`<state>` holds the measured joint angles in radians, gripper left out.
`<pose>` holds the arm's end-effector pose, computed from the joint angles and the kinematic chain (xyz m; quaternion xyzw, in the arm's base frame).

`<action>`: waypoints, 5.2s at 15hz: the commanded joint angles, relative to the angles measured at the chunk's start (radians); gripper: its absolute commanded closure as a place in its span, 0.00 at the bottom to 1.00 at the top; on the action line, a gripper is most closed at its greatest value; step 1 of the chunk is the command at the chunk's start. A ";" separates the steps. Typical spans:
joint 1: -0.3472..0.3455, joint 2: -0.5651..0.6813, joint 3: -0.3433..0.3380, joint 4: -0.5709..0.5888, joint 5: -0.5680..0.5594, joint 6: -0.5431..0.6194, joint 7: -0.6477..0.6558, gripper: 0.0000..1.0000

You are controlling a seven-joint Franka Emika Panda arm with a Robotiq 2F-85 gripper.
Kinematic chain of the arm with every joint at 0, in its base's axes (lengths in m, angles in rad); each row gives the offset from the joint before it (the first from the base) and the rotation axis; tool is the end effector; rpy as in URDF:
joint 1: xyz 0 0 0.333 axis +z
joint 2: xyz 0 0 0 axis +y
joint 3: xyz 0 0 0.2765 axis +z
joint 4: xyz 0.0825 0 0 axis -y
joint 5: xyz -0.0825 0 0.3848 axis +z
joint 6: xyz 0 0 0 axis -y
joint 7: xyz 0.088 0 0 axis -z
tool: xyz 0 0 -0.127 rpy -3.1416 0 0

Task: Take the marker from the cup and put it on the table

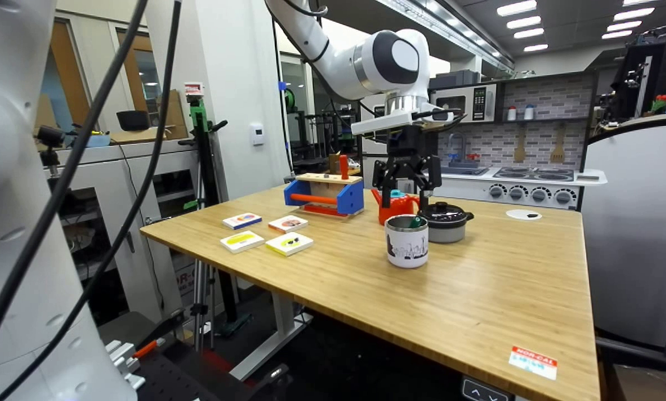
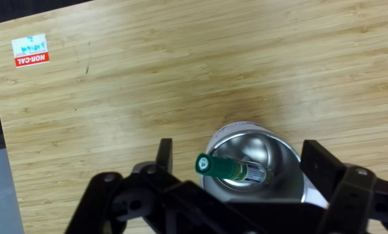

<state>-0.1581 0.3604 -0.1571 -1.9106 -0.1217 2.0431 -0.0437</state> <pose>0.5488 -0.1878 0.2376 0.9856 -0.0989 -0.1242 0.0574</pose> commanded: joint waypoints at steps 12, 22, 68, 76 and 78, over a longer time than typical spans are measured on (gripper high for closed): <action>-0.040 0.106 0.000 0.120 0.053 -0.053 0.005 0.00; -0.043 0.120 -0.006 0.109 0.045 -0.031 0.025 0.00; -0.045 0.130 0.000 0.121 0.060 -0.054 0.022 0.46; -0.035 0.117 0.004 0.118 0.052 -0.041 0.012 0.81; -0.033 0.114 0.005 0.119 0.051 -0.040 0.011 0.81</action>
<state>-0.1874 0.4788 -0.1587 -1.7955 -0.0724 2.0026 -0.0196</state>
